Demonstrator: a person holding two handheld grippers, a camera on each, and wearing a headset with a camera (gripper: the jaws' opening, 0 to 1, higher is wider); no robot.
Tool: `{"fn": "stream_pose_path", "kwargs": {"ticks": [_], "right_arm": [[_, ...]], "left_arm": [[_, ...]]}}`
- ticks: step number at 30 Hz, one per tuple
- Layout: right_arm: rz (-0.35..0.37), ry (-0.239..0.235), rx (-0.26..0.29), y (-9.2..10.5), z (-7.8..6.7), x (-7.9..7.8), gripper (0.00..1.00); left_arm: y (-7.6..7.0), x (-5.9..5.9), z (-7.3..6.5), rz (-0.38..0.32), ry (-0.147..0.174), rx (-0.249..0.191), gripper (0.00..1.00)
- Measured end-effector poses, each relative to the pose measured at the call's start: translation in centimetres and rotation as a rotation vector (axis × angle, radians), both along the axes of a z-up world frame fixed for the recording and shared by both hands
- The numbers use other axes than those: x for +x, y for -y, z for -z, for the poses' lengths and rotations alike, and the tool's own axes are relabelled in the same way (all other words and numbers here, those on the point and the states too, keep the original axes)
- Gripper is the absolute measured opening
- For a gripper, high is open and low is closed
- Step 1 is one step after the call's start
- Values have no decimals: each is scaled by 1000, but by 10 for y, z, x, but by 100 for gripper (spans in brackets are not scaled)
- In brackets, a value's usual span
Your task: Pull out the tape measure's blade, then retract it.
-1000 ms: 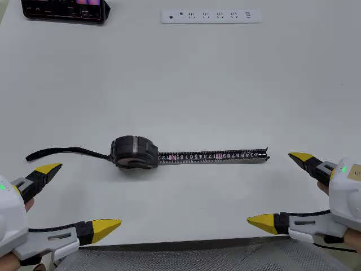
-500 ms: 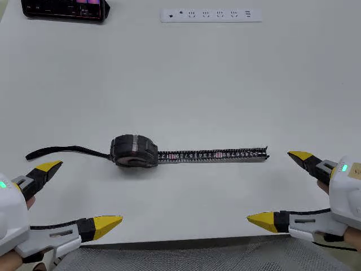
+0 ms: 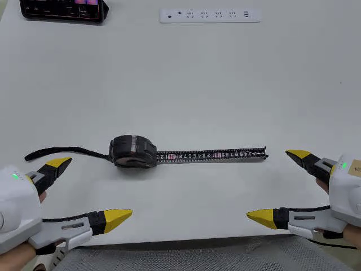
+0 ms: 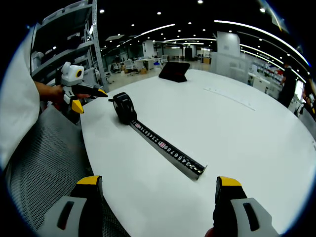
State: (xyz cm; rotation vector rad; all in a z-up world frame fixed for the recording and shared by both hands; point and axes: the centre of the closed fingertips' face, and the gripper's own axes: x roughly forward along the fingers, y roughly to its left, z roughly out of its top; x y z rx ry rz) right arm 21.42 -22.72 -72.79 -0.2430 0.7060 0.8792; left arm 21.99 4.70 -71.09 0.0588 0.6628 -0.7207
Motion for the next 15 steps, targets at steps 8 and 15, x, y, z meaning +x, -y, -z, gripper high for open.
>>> {"fn": "stream_pose_path", "kwargs": {"ticks": [8, 15], "right_arm": [[0, -3, 1, -1, 1, 1, 93], [-9, -4, -3, -1, 3, 3, 92]], "left_arm": [[11, 6, 2, 10, -5, -2, 95], [22, 9, 3, 14, -11, -18, 95]]}}
